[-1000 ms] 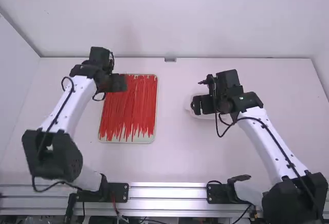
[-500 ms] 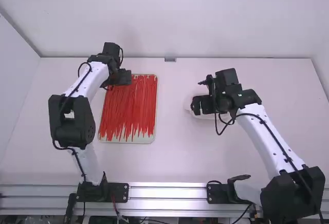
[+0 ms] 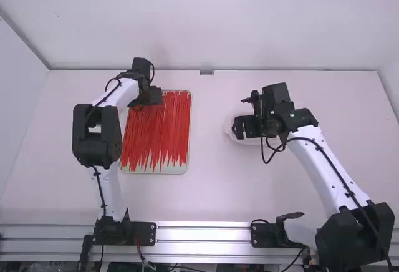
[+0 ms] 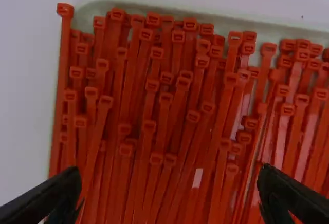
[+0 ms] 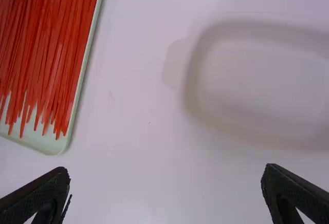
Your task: Fasten the cable tie
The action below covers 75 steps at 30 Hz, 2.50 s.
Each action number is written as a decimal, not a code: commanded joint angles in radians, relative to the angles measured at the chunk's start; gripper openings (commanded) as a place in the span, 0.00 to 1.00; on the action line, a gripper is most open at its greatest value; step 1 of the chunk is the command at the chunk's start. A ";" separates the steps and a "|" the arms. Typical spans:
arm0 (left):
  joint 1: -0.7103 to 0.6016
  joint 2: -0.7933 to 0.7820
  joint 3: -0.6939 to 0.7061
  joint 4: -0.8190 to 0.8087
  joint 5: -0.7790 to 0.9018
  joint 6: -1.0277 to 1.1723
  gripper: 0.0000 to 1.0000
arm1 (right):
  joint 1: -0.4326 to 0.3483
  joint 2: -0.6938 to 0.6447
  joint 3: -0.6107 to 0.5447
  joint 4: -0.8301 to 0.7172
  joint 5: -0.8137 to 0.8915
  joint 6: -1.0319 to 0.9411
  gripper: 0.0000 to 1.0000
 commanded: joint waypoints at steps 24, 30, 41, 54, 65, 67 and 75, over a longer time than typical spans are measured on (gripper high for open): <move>0.024 0.087 0.019 0.111 -0.080 0.000 0.42 | -0.009 0.006 0.038 -0.003 -0.005 0.014 1.00; 0.031 0.102 0.016 0.120 -0.057 0.001 0.36 | -0.009 0.006 0.038 0.000 -0.005 0.014 1.00; 0.031 0.102 -0.042 0.181 -0.056 -0.002 0.34 | -0.009 0.006 0.038 -0.001 -0.005 0.014 1.00; 0.031 0.102 -0.066 0.201 -0.057 -0.002 0.22 | -0.009 0.006 0.038 -0.002 -0.005 0.014 1.00; 0.031 0.102 -0.066 0.193 -0.057 -0.002 0.11 | -0.009 0.006 0.038 -0.002 -0.005 0.014 1.00; 0.031 0.102 -0.066 0.191 -0.056 -0.003 0.08 | -0.009 0.006 0.038 -0.003 -0.005 0.014 1.00; 0.031 0.102 -0.065 0.190 -0.052 -0.029 0.02 | -0.009 0.006 0.038 -0.004 -0.005 0.014 1.00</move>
